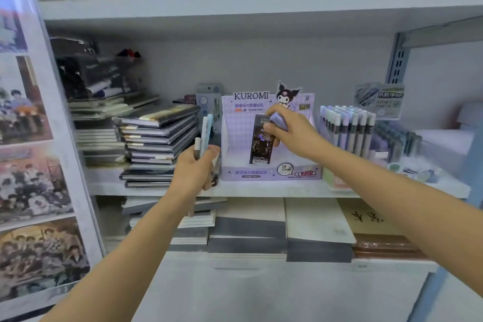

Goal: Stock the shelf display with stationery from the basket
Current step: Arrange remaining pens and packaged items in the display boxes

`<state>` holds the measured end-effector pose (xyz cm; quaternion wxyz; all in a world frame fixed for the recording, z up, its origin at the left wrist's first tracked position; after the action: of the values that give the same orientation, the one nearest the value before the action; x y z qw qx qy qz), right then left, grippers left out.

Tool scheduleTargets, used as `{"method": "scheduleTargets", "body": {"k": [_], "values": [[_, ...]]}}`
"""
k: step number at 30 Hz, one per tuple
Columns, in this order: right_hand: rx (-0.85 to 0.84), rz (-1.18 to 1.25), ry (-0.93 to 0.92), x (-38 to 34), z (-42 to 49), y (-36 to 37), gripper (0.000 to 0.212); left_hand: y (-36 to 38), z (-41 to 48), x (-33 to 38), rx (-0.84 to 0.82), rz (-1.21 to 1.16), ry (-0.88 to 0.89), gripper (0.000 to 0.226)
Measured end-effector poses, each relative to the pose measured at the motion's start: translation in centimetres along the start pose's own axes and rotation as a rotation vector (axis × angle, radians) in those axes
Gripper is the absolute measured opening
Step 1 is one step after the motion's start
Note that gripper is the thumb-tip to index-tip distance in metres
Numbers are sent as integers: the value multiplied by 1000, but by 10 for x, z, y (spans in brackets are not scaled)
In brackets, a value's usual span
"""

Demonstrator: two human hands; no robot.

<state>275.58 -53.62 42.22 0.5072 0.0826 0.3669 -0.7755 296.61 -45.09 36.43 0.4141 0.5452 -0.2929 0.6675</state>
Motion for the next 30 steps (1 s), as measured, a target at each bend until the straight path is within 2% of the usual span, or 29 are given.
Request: {"method": "scheduleTargets", "body": {"k": [7, 9, 11, 13, 16, 19, 22, 30], "values": [[115, 37, -27, -12, 25, 12, 11, -1, 11, 3, -22, 37, -34, 18], [22, 15, -20, -11, 27, 13, 11, 1, 13, 2, -14, 69, -49, 3], [-121, 15, -30, -10, 23, 12, 8, 3, 15, 0, -19, 106, -51, 10], [-227, 70, -28, -10, 17, 8, 7, 5, 16, 1, -41, 168, -28, 2], [-282, 111, -28, -12, 11, -1, 7, 7, 19, 2, -30, 290, 16, 10], [-78, 190, -40, -17, 15, -12, 6, 8, 18, 2, 5, 349, 40, 14], [161, 314, 3, -18, 19, -21, 8, 7, 16, 0, 39, 285, 32, 15], [76, 76, -57, -20, 12, 19, 9, 4, 8, -4, 93, 196, 77, 14]]}}
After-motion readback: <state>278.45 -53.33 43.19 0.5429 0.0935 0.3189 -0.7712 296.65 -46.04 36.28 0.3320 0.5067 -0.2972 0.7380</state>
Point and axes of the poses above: each hand's wrist, its own z-axis towards the middle knuckle, its own y-axis out of the palm, x = y × z, the point moved 3 cm from there along z, towards the middle knuckle, and after that the axes turned 12 degrees about x, right-handed, at the moved point
